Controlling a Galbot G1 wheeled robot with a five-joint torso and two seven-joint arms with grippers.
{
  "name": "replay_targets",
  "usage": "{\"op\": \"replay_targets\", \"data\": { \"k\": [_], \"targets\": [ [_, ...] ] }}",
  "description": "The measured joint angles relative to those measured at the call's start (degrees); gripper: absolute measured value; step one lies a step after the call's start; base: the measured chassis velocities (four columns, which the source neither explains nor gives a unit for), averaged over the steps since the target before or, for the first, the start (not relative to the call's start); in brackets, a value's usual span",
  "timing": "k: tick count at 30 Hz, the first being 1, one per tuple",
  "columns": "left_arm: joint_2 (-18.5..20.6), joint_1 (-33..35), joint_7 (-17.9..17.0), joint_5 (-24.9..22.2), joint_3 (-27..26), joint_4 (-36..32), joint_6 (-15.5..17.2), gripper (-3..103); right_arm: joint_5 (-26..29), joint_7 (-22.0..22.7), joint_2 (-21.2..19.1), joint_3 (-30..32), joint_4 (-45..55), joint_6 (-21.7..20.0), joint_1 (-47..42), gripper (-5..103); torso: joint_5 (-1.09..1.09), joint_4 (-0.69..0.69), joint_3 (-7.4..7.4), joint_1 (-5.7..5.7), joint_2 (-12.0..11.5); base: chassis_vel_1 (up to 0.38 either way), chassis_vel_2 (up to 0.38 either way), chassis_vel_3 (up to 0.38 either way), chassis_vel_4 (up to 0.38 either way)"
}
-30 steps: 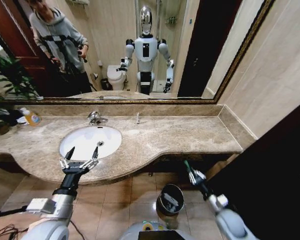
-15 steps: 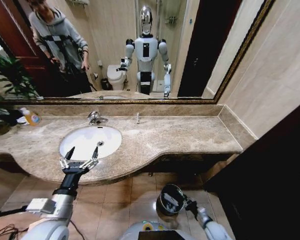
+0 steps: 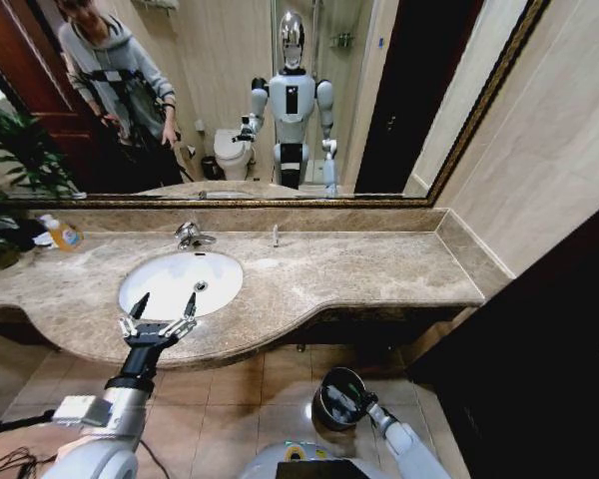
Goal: Pick up the trash from the sink and place it in the trash bin.
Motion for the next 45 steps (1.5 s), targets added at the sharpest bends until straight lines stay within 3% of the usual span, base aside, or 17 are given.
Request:
{"op": "replay_targets", "data": {
  "k": [3,6,10,14,15,17,20,22,25,27,30,36,37,39,40,44,45],
  "targets": [
    [0.0,0.0,0.0,0.0,0.0,0.0,0.0,100,-0.43,1.54,0.01,0.12,-0.85,0.67,0.33,30,0.0,0.0,0.0,0.0,0.0,0.0,0.0,0.0,0.0],
    [0.0,0.0,0.0,0.0,0.0,0.0,0.0,100,-0.06,4.16,-0.16,0.19,-2.04,1.81,0.48,46,-0.02,0.0,-0.01,0.0,0.0,0.0,0.0,0.0,0.0],
    [0.0,0.0,0.0,0.0,0.0,0.0,0.0,100,-0.12,6.05,0.08,1.12,0.16,2.68,-0.88,57,0.04,0.01,0.0,0.0,0.0,0.0,0.0,0.0,0.0],
    [0.0,0.0,0.0,0.0,0.0,0.0,0.0,100,2.13,7.05,-1.79,2.68,12.52,1.15,-8.2,73,-0.04,0.01,-0.01,0.0,0.0,0.0,0.0,0.0,0.0],
    [0.0,0.0,-0.01,0.0,0.0,0.0,0.0,100,6.45,7.03,-2.36,5.02,23.9,-1.69,-14.31,78,-0.01,-0.02,0.0,0.0,0.0,0.0,0.0,0.0,0.0],
    [0.0,0.0,0.01,0.0,0.01,0.0,0.0,100,8.12,6.65,-2.19,6.65,28.96,-2.81,-16.81,84,0.0,0.0,-0.01,-0.01,0.0,0.0,0.0,0.0,0.0],
    [0.0,0.0,0.01,0.0,0.0,0.0,0.0,100,12.19,4.48,-1.86,13.5,46.41,-4.38,-26.01,98,-0.01,0.0,-0.01,-0.02,0.01,0.0,0.0,0.0,0.0],
    [0.0,0.0,0.01,0.0,0.0,0.0,0.0,100,13.34,4.07,-2.01,14.93,49.7,-4.66,-27.71,98,-0.02,0.0,-0.01,-0.01,0.01,0.0,0.0,0.0,0.0],
    [0.0,0.0,0.01,0.0,0.0,0.0,0.0,100,19.89,1.4,-0.78,24.98,65.93,-6.96,-34.97,100,-0.02,0.0,-0.01,-0.01,0.01,0.0,0.0,0.0,0.0],
    [0.0,0.0,0.0,0.0,0.0,0.0,0.0,100,21.39,1.45,-0.28,27.0,69.34,-7.4,-36.14,100,-0.01,-0.01,-0.01,-0.01,0.01,0.0,0.0,0.0,0.0],
    [0.0,0.0,0.0,0.0,0.0,0.0,0.0,100,25.2,6.86,1.18,29.09,77.3,-6.2,-37.68,100,0.01,-0.01,-0.01,-0.01,0.01,0.0,0.0,0.0,0.0],
    [0.0,0.0,0.0,0.0,0.0,0.0,0.0,100,32.51,7.69,0.37,23.9,85.77,-8.7,-32.99,100,-0.01,-0.02,-0.01,-0.02,0.01,0.0,0.0,0.0,0.0],
    [0.0,0.0,0.0,0.0,0.0,0.0,0.0,100,36.24,4.52,-2.87,19.14,86.16,-12.33,-27.11,100,0.01,0.01,-0.01,-0.02,0.01,0.0,0.0,0.0,0.0],
    [0.0,0.0,0.0,0.0,0.0,0.0,0.0,100,37.13,3.45,-4.71,16.9,85.35,-13.3,-24.2,100,0.0,0.03,0.0,-0.01,0.01,0.0,0.0,0.0,0.0],
    [0.0,0.0,0.0,0.0,0.0,0.0,0.0,100,39.04,1.46,-9.22,12.16,82.21,-14.73,-18.21,100,0.03,0.04,0.01,0.01,0.0,0.0,0.0,0.0,0.0],
    [0.0,0.0,0.0,0.0,0.0,0.0,0.0,100,44.56,0.84,-15.04,6.19,77.36,-18.34,-10.56,100,-0.01,0.01,0.01,0.01,0.0,0.0,0.0,0.0,0.0],
    [0.0,0.0,0.03,0.0,0.0,0.0,0.0,100,47.47,1.58,-17.42,1.52,72.73,-20.22,-4.72,100,0.01,0.0,0.01,0.01,0.0,0.0,0.0,0.0,0.0]
  ]
}}
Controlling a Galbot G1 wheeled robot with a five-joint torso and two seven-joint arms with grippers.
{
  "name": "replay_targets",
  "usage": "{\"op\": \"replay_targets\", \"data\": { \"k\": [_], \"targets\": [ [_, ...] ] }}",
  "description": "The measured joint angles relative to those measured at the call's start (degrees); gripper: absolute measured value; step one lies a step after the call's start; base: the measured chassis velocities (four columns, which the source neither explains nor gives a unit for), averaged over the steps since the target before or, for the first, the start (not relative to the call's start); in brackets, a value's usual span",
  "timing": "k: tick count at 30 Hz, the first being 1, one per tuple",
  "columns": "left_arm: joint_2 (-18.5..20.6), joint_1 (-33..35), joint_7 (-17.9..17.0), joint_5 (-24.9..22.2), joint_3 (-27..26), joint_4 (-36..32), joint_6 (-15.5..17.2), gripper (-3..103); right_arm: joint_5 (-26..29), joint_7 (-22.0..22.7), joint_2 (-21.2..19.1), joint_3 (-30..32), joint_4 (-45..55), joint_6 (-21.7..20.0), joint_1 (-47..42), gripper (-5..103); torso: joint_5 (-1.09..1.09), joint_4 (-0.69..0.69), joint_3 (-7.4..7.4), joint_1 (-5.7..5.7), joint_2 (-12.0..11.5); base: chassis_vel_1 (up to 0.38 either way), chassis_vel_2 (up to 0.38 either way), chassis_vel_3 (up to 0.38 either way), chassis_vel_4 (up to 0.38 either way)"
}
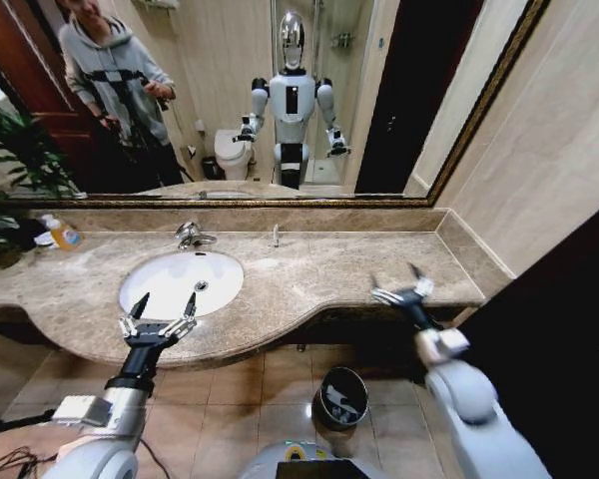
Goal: Pick up the trash from the sink and place it in the trash bin.
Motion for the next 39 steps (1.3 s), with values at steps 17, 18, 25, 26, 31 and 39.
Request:
{"op": "replay_targets", "data": {
  "k": [17,18,25,26,31,39],
  "targets": [
    [0.0,0.0,-0.02,0.0,0.0,0.0,0.0,100,2.79,4.27,10.98,-29.62,-33.47,-4.59,35.26,100,-0.03,0.0,0.0,0.0,-0.01,0.0,0.0,0.0,0.0],
    [0.0,0.0,-0.02,-0.01,0.0,0.0,0.0,100,2.93,4.27,11.71,-30.41,-34.31,-4.82,36.06,100,-0.01,0.0,0.0,0.0,0.0,0.0,0.0,0.0,0.0],
    [0.0,0.0,-0.03,0.0,0.0,0.0,0.0,100,2.54,4.31,17.55,-35.03,-39.6,-4.97,40.74,100,-0.05,0.0,-0.01,-0.01,0.0,0.0,0.0,0.0,0.0],
    [0.0,0.0,-0.03,0.0,0.0,0.0,0.0,100,2.35,4.35,18.37,-35.4,-40.34,-4.97,41.34,100,-0.04,0.0,-0.01,-0.01,0.0,0.0,0.0,0.0,0.0],
    [0.0,0.0,-0.02,0.0,0.0,0.0,0.0,100,0.56,4.63,22.67,-35.74,-46.23,-3.95,45.24,100,-0.04,0.01,-0.01,-0.01,0.0,0.0,0.0,0.0,0.0],
    [0.0,0.0,-0.03,0.0,0.0,0.0,0.0,100,-2.49,4.84,26.85,-33.88,-56.28,-1.05,50.04,100,-0.02,0.0,-0.01,-0.01,0.0,0.0,0.0,0.0,0.0]
  ]
}}
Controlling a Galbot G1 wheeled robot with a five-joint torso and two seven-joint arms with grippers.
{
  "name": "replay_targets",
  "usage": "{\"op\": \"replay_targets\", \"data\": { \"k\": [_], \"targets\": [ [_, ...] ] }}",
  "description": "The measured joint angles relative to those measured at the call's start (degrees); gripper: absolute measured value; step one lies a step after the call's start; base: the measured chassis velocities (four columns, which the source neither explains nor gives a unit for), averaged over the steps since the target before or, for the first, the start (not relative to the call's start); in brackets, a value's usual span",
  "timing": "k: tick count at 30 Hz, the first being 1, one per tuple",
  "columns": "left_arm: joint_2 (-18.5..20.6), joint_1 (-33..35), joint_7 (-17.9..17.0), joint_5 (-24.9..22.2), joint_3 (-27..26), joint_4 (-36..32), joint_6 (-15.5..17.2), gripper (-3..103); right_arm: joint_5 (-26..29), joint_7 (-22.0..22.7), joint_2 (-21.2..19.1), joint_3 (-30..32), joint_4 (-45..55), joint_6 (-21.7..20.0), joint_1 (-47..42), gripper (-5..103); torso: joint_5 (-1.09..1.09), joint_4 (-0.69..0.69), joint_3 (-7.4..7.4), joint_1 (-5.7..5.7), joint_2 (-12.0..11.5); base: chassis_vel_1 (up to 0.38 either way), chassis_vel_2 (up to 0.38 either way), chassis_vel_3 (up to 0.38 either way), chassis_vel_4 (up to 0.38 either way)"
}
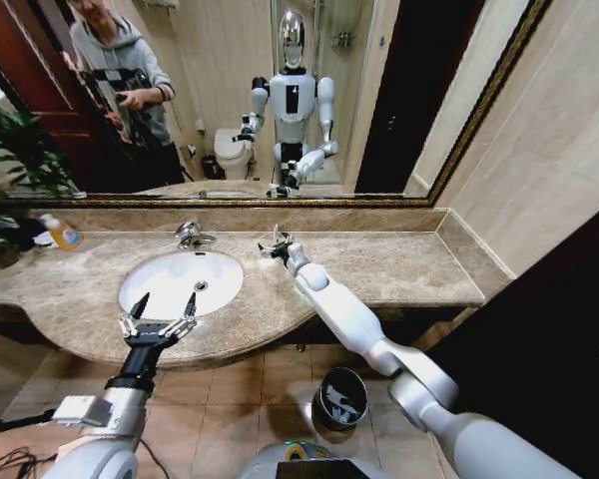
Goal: Pick up the trash from the sink and place it in the trash bin.
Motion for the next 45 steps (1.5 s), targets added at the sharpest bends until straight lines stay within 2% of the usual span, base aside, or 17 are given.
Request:
{"op": "replay_targets", "data": {
  "k": [10,12,15,17,18,21,25,28,30,31,32,33,34,37,39,43,45],
  "targets": [
    [0.0,0.0,0.0,0.0,0.0,0.0,0.0,100,-1.41,0.02,0.86,4.02,-5.8,3.06,1.22,101,0.01,-0.01,0.0,0.0,0.0,0.0,0.0,0.0,0.0],
    [0.0,0.0,0.0,0.0,0.0,0.0,0.0,100,-1.97,-0.11,0.38,4.97,-5.68,3.56,0.81,91,0.01,-0.01,0.0,0.0,0.0,0.0,0.0,0.0,0.0],
    [0.0,0.0,0.0,0.0,0.0,0.0,0.0,100,-2.14,-0.41,0.24,5.14,-5.52,3.6,0.66,86,0.01,-0.01,0.0,-0.01,0.0,0.0,0.0,0.0,0.0],
    [0.0,0.0,0.0,0.0,0.0,0.0,0.0,100,-2.24,-1.02,0.37,5.19,-5.32,3.64,0.41,75,0.01,-0.01,0.0,-0.01,0.0,0.0,0.0,0.0,0.0],
    [0.0,0.0,0.0,0.0,0.0,0.0,0.0,100,-2.24,-1.02,0.37,5.19,-5.32,3.64,0.41,75,0.01,-0.01,0.0,-0.01,0.0,0.0,0.0,0.0,0.0],
    [0.0,0.0,0.0,0.0,0.0,0.0,0.0,100,-2.53,-1.36,1.13,4.82,-5.19,3.83,-0.06,58,0.01,-0.01,0.0,-0.01,0.0,0.0,0.0,0.0,0.0],
    [0.0,0.0,0.0,0.0,0.0,0.0,0.0,100,-3.06,-1.57,2.07,4.81,-5.94,4.09,0.04,48,0.01,0.0,0.0,-0.01,0.0,0.0,0.0,0.0,0.0],
    [0.0,0.0,0.0,0.0,0.0,0.0,0.0,100,-4.21,-1.48,4.09,5.23,-8.68,4.96,1.01,32,0.01,0.0,0.0,-0.01,0.01,0.0,0.0,0.0,0.0],
    [0.0,0.0,0.0,0.0,0.0,0.0,0.0,100,-4.53,-1.31,4.53,5.44,-9.14,5.23,1.09,32,0.01,0.01,0.0,-0.01,0.0,0.0,0.0,0.0,0.0],
    [0.0,0.0,0.0,0.0,0.0,0.0,0.0,100,-4.83,-1.18,4.7,5.51,-9.28,5.51,1.09,26,0.01,0.01,0.0,-0.01,0.0,0.0,0.0,0.0,0.0],
    [0.0,0.0,0.0,0.0,0.0,0.0,0.0,100,-4.83,-1.18,4.7,5.51,-9.28,5.51,1.09,26,0.01,0.01,0.0,-0.01,0.0,0.0,0.0,0.0,0.0],
    [0.0,0.0,0.0,0.0,0.0,0.0,0.0,100,-5.15,-1.16,4.6,5.5,-9.24,5.86,1.09,21,0.0,0.01,0.0,-0.01,0.0,0.0,0.0,0.0,0.0],
    [0.0,0.0,0.0,0.0,0.0,0.0,0.0,100,-5.55,-1.37,4.02,5.11,-8.69,6.3,1.01,7,0.0,0.0,0.0,-0.01,0.0,0.0,0.0,0.0,0.0],
    [0.0,0.0,0.0,0.0,0.0,0.0,0.0,100,-6.0,-1.92,3.05,4.27,-7.58,6.42,0.99,8,0.01,0.0,0.0,-0.01,0.01,0.0,0.0,0.0,0.0],
    [0.0,0.0,0.0,0.0,0.0,0.0,0.0,100,-6.16,-2.15,2.63,3.88,-7.32,6.41,1.02,13,0.01,0.0,0.0,-0.01,0.01,0.0,0.0,0.0,0.0],
    [0.0,0.0,0.0,0.0,0.0,0.0,0.0,100,-6.3,-2.46,1.39,2.35,-7.29,5.8,1.89,35,0.01,0.0,0.0,-0.01,0.0,0.0,0.0,0.0,0.0],
    [0.0,0.0,0.0,0.0,0.0,0.0,0.0,100,-6.29,-2.59,1.05,1.81,-7.45,5.54,2.25,35,0.01,0.0,0.0,-0.01,0.0,0.0,0.0,0.0,0.0]
  ]
}}
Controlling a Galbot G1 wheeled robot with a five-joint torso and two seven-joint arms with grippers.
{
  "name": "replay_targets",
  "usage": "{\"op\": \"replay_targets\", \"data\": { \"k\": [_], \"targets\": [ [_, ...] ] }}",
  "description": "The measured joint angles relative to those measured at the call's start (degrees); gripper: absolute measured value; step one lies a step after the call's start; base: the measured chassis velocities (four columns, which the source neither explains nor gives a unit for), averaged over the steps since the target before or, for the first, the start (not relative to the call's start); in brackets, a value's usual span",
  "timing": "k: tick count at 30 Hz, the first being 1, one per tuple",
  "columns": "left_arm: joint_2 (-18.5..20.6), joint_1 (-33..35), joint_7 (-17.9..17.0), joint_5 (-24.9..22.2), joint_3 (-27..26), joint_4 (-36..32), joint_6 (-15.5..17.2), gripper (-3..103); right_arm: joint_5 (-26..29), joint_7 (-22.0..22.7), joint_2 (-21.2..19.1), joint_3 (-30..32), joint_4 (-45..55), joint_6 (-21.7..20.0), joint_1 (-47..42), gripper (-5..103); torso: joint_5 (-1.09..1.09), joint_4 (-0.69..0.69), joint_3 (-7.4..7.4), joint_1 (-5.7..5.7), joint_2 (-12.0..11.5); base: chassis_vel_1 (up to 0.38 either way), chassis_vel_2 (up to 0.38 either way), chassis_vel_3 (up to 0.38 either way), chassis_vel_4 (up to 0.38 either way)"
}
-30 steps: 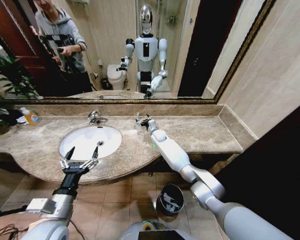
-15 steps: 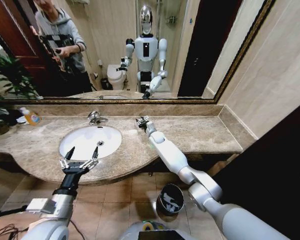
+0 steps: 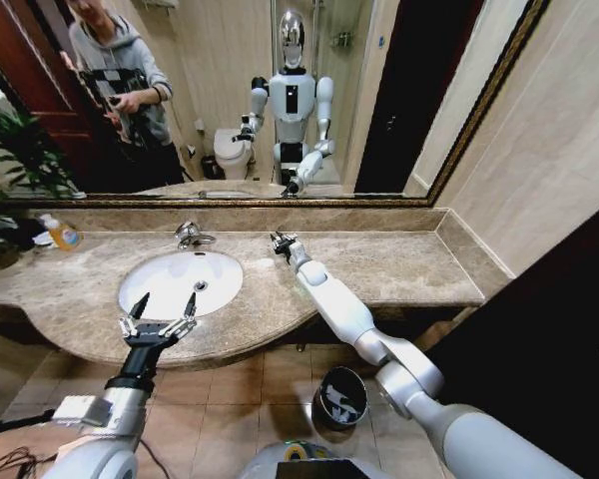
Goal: Pick up the trash from the sink and place it in the trash bin.
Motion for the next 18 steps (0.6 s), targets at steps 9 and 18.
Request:
{"op": "replay_targets", "data": {
  "k": [9,18],
  "targets": [
    [0.0,0.0,0.0,0.0,0.0,0.0,0.0,100,0.2,-0.5,0.51,-2.74,-4.53,-1.18,3.55,73,0.0,0.0,0.0,0.0,0.0,0.0,0.0,0.0,0.0],
    [0.0,0.0,0.0,0.0,0.0,0.0,0.0,100,0.85,-2.71,1.87,-3.78,-10.54,-1.92,6.67,97,-0.01,0.0,0.0,0.0,0.0,0.0,0.0,0.0,0.0]
  ]
}}
